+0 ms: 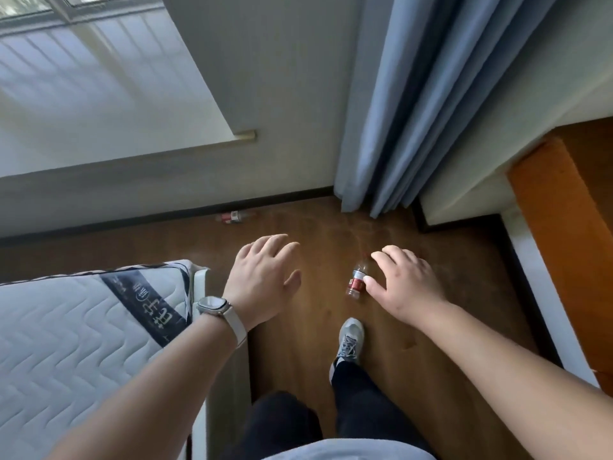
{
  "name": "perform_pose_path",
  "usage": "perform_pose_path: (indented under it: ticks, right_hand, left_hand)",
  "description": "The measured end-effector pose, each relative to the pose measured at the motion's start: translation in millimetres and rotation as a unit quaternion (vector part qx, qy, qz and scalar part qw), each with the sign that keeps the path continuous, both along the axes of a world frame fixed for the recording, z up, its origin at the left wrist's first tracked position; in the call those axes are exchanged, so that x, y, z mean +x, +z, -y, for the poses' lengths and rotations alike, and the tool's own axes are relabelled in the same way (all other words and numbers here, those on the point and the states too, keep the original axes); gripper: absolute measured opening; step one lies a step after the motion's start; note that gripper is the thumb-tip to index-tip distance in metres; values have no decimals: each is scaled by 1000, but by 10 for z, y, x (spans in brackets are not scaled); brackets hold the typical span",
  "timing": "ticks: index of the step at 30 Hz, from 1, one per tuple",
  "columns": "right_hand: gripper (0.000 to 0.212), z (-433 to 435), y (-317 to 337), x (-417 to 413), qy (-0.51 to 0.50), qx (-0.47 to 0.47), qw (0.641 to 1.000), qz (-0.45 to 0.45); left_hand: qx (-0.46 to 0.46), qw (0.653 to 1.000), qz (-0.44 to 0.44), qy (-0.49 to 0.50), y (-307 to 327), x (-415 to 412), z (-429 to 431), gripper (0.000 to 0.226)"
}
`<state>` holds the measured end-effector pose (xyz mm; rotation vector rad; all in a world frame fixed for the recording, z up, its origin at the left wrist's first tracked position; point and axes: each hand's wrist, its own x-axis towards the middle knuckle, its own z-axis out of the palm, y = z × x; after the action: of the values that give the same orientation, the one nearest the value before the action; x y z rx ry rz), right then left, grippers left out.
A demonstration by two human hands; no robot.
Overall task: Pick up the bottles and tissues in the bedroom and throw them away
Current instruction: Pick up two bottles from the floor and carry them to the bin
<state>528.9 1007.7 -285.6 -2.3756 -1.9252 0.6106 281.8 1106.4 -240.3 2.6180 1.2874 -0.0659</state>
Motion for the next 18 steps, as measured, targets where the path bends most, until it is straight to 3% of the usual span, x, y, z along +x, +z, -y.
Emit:
perform_pose_path:
  ticks: [7,18]
  right_hand:
    - [51,-533,-1029,134,-77,-45,995,-43]
    - [50,-973,-4408,254,-163,-122,979,-28]
  left_hand:
    - [-29,999,-7,13,-1025,153,-931,48]
    - [-91,984,-87,-125,-4625,614,-1805,58]
